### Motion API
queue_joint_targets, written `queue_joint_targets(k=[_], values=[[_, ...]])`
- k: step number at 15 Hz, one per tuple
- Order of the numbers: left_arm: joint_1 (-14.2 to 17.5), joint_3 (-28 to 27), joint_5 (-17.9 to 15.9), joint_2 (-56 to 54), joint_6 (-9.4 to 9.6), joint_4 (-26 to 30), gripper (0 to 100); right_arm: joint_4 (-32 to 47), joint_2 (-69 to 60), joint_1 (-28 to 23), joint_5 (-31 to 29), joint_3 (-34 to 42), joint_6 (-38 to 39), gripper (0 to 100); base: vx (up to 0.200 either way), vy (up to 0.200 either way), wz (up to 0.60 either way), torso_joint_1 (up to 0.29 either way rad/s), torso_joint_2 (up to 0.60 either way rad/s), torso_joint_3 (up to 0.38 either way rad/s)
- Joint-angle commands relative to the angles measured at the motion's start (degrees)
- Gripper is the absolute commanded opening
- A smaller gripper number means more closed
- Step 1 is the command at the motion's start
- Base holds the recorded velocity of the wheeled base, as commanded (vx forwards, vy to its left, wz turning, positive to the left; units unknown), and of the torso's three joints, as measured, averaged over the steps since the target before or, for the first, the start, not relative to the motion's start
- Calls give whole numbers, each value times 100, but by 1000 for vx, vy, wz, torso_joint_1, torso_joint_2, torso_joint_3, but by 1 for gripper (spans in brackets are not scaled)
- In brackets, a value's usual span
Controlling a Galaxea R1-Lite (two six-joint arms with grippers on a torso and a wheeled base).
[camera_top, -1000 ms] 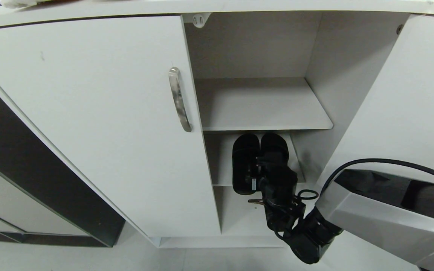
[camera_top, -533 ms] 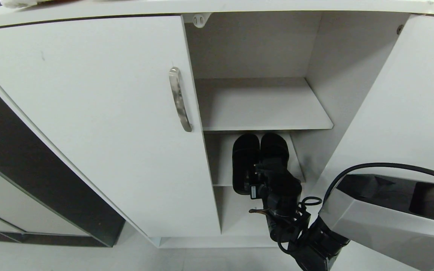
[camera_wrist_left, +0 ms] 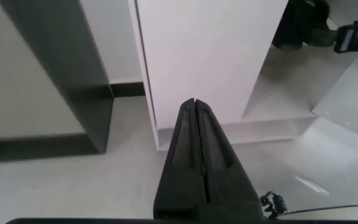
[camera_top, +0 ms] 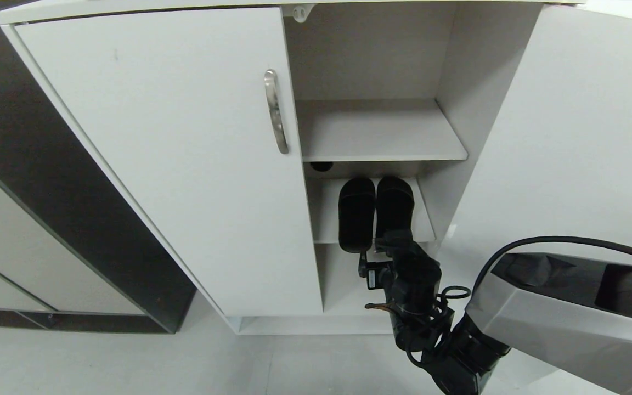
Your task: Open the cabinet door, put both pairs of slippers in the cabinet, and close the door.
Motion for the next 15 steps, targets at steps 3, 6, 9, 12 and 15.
queue_joint_targets(k=[3, 6, 9, 12, 15], values=[[0, 0, 1, 9, 1, 1, 0, 0, 101, -83, 2, -16, -3, 100, -67, 0, 0, 2, 1, 2], [0, 0, 1, 9, 10, 1, 0, -8, 136, -92, 2, -7, -3, 100, 0, 0, 0, 0, 0, 0], [0, 0, 1, 9, 10, 1, 0, 9, 136, -110, 2, -16, -3, 100, 0, 0, 0, 0, 0, 0], [0, 0, -8, 9, 10, 1, 0, 9, 189, -127, 2, -16, -3, 100, 0, 0, 0, 0, 0, 0], [0, 0, -8, 9, 10, 1, 0, 0, 286, -127, 2, -7, -3, 100, 0, 0, 0, 0, 0, 0]])
